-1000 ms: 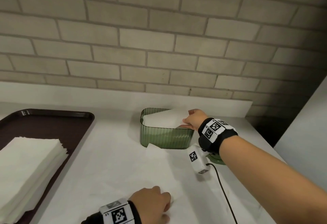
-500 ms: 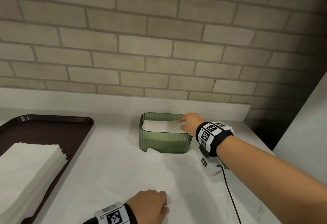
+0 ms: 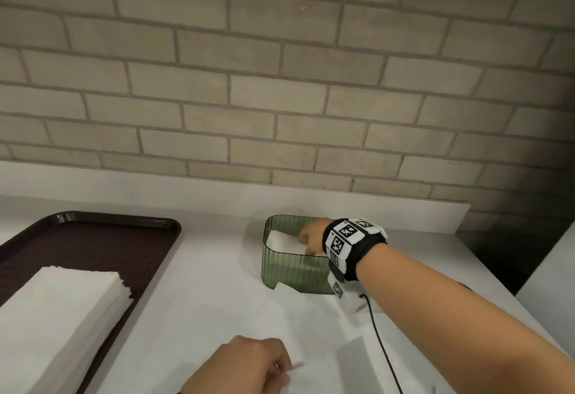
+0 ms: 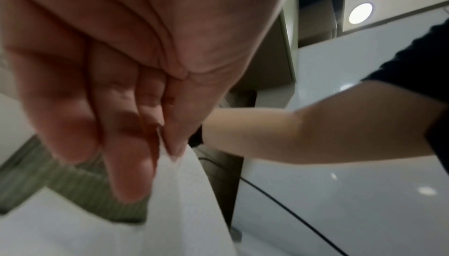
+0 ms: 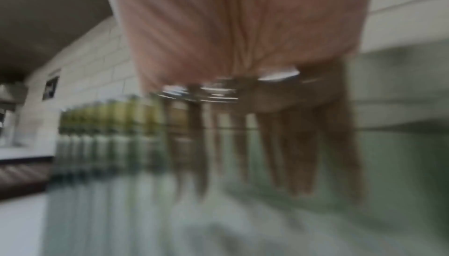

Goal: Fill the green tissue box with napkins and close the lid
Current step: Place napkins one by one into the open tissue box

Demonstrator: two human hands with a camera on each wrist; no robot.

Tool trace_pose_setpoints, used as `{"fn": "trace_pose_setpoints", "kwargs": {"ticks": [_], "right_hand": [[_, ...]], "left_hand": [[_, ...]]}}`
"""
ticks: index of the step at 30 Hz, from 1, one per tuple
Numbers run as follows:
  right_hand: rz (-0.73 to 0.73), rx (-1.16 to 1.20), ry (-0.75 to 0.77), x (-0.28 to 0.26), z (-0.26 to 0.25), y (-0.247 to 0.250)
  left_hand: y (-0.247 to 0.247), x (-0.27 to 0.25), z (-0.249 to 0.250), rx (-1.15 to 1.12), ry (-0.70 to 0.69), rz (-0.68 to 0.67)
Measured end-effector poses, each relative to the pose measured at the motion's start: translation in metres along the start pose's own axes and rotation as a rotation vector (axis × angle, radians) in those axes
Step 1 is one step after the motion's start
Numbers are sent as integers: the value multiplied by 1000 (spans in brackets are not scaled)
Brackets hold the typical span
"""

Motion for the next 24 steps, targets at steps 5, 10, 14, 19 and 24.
{"fn": "trace_pose_setpoints", "kwargs": {"ticks": [5, 10, 14, 19, 24], "right_hand": [[-6, 254, 109, -40, -59, 30], [-60, 181, 40, -36, -65, 21], [125, 333, 119, -54, -53, 43], [330, 947, 246, -132, -31, 56], [69, 1274, 339, -204, -38, 0]], "left_hand": [[16, -9, -7, -47, 33, 112], [13, -22, -16, -65, 83, 136], [26, -36, -17, -134, 91, 252], [46, -57, -18, -307, 46, 413], [56, -66, -5, -471, -48, 431]]}}
Point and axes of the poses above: each hand's wrist, its own x-axis towards the middle knuckle, its own y-axis out of the back of the hand, z = x × y, the point moved 8 cm from there along x, towards the middle knuckle, and after that the axes turned 5 degrees about -x, right-handed, at the moved point
